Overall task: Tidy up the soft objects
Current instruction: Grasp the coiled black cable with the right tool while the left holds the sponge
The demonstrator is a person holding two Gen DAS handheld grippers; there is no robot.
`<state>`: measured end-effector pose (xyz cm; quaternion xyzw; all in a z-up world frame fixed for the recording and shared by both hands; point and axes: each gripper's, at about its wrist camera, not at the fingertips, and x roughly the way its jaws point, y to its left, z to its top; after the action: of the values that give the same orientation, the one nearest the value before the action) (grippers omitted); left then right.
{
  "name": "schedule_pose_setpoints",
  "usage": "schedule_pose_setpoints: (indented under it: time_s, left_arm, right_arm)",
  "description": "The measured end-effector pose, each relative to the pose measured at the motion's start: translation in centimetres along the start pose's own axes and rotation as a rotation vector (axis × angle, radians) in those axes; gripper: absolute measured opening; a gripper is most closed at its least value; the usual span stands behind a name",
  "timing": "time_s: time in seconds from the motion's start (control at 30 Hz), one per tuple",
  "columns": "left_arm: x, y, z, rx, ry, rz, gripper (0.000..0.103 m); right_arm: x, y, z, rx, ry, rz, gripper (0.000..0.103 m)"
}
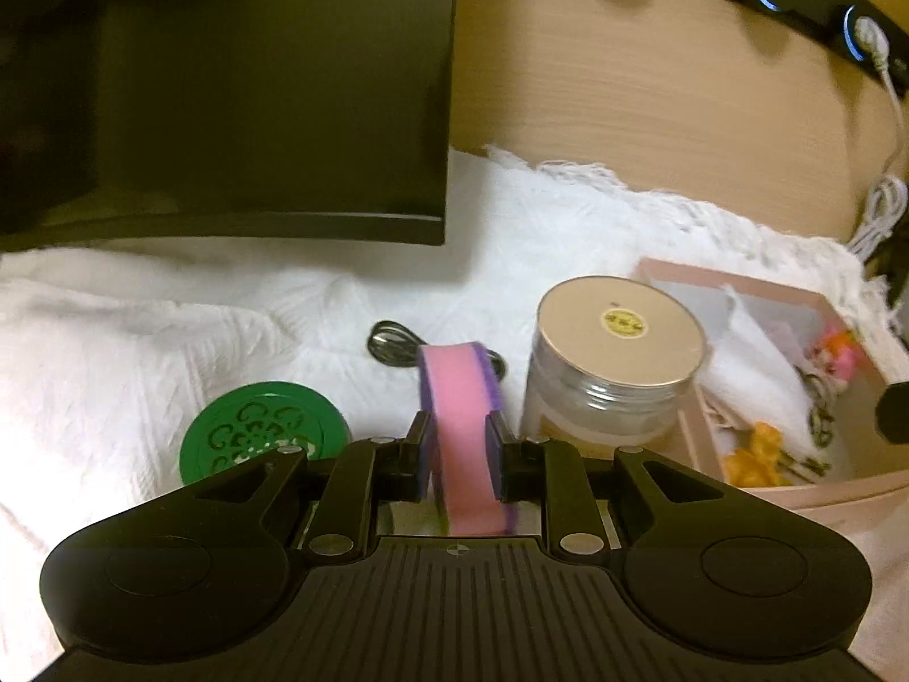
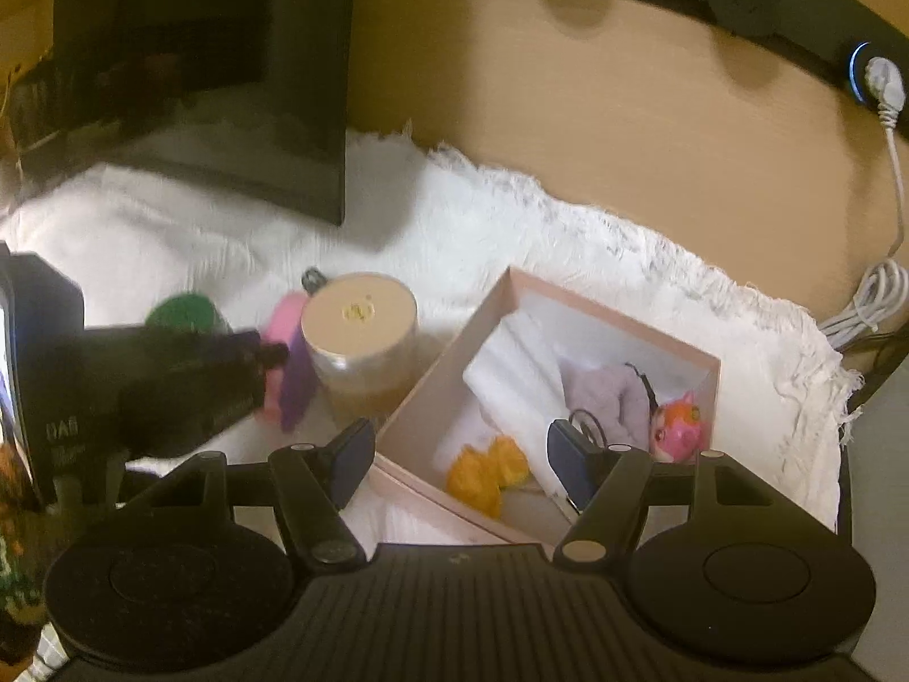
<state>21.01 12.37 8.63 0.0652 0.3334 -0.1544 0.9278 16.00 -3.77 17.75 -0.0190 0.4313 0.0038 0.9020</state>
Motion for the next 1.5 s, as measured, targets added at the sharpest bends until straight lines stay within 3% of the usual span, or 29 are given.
schedule_pose_setpoints:
  time_s: [0.1,0.2,0.3,0.37,0.53,0.77,0.97,1.1,1.17,1.27,1.3,1.37,1.5]
  left_arm:
    - [0.5,-0.7,0.0,-0.003,0.001,0.028,0.030]
    - [0.4,-0.9,0.0,-0.068,0.030,0.004,0.028]
    - [0.2,-1.4,-0.2,-0.052,0.034,0.007,0.027]
    - [0.0,-1.9,-0.5,-0.028,0.053,-0.001,0.034]
    - [0.4,-3.0,-1.5,0.027,0.091,0.084,0.035]
    - [2.2,-2.9,-1.1,-0.021,0.101,0.143,0.037]
    - [3.7,-3.0,-0.7,-0.012,0.103,0.141,0.037]
    - [2.4,-2.4,-1.5,-0.012,0.102,0.098,0.035]
    - [1.2,-1.6,-2.2,-0.057,0.106,0.052,0.035]
    - [0.0,-0.5,-3.4,-0.121,0.127,0.016,0.035]
    - [-0.1,-0.2,-3.6,-0.139,0.132,0.001,0.035]
    - [-0.5,0.2,-3.9,-0.161,0.134,-0.011,0.035]
    - [-0.3,0.4,-3.8,-0.177,0.150,-0.029,0.035]
  right_arm:
    - [0.2,-0.7,0.3,-0.027,-0.032,0.040,0.068]
    - [0.8,-1.5,1.5,-0.041,-0.056,0.090,0.068]
    - [1.1,-2.1,2.2,-0.063,-0.098,0.143,0.068]
    - [1.5,-2.5,2.3,-0.067,-0.116,0.176,0.068]
    - [3.3,-3.4,2.3,-0.071,-0.092,0.248,0.068]
    - [4.4,-4.8,1.5,-0.071,-0.062,0.260,0.068]
    - [4.6,-4.9,1.7,-0.091,-0.047,0.235,0.068]
    - [4.3,-2.3,4.5,-0.175,-0.057,0.238,0.068]
    - [5.5,-0.7,7.0,-0.184,-0.007,0.274,0.068]
    - [9.7,2.1,11.5,-0.172,0.140,0.351,0.066]
    - [11.2,3.0,12.5,-0.181,0.179,0.349,0.058]
    - [14.4,5.5,13.8,-0.256,0.255,0.285,0.035]
    - [19.0,10.3,13.8,-0.424,0.343,0.153,0.034]
